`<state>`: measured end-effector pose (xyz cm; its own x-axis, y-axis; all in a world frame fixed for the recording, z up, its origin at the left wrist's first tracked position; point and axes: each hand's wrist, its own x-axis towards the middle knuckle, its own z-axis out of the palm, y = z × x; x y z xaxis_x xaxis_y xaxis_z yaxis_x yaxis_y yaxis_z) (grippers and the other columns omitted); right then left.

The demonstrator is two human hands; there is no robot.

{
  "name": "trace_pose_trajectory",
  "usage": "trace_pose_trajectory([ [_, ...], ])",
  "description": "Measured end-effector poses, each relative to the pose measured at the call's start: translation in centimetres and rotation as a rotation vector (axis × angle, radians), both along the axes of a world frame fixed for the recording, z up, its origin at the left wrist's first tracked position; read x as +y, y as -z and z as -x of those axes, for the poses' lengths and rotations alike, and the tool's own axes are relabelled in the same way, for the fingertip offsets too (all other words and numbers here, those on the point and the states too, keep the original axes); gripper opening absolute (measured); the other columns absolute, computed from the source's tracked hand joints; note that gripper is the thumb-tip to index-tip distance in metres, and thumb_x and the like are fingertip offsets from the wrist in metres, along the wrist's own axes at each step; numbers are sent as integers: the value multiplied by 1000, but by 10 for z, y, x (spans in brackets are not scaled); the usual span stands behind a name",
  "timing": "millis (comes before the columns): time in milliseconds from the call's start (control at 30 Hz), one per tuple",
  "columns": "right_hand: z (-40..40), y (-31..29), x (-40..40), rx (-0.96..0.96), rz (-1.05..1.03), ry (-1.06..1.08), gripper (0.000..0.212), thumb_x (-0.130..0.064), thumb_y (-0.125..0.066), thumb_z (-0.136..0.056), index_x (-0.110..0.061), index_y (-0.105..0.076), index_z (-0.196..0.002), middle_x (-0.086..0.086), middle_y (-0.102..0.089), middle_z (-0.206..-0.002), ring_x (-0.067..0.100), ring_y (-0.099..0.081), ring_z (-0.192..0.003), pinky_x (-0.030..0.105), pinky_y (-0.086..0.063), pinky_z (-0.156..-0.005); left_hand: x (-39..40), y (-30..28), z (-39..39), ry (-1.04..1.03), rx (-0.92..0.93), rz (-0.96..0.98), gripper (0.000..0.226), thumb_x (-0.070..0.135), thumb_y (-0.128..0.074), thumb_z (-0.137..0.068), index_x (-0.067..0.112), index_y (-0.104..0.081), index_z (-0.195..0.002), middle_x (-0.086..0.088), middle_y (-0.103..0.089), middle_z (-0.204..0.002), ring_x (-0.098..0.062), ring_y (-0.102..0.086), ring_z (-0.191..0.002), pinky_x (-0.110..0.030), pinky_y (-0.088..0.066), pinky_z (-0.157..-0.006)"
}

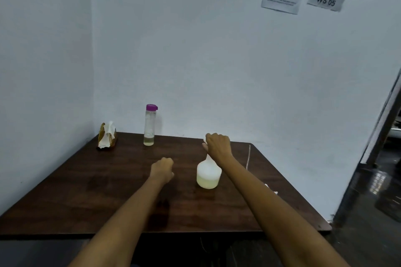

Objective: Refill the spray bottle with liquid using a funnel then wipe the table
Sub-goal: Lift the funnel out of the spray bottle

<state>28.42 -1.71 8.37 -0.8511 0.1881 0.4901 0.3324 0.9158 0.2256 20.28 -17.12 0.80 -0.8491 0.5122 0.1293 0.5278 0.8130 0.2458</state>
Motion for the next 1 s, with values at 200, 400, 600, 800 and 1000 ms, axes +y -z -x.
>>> trace_pose_trajectory([
  [200,-13,-3,38,188,525,-1,28,-23,-45,-97,-6,-68,-100,11,-69,-102,28,-63,-94,32,-45,-76,27,1,-12,63,-44,-37,41,20,-58,-91,11,-52,-130,-7,-61,-122,-20,-60,-112,-30,-49,-95],
  [400,-12,-8,63,343,1066,-46,22,-21,-56,-92,-1,-63,-93,10,-62,-63,21,-56,-46,35,-56,-65,57,8,-20,169,-118,-76,61,35,-57,-92,7,-37,-142,-10,-53,-136,-22,-52,-123,-33,-45,-102],
  [600,-3,-16,78,269,1258,-85,14,-7,-58,-88,0,-63,-99,7,-62,-60,14,-57,-47,15,-50,-44,93,15,-21,178,-176,-186,90,51,-58,-86,5,-17,-150,-13,-32,-152,-29,-34,-138,-40,-35,-110],
  [800,7,-20,85,218,1171,-28,21,0,-53,-80,1,-60,-60,13,-56,-54,13,-51,-41,23,-48,-56,118,16,-20,158,-164,-343,63,46,-65,-83,10,-46,-131,-7,-54,-132,-20,-52,-122,-31,-47,-99],
  [1000,13,-25,85,249,1222,8,13,3,-54,-78,2,-61,-67,12,-54,-52,16,-52,-42,21,-46,-50,119,7,-16,66,-204,-312,67,43,-72,-78,13,-46,-132,-4,-55,-133,-21,-52,-123,-32,-46,-93],
])
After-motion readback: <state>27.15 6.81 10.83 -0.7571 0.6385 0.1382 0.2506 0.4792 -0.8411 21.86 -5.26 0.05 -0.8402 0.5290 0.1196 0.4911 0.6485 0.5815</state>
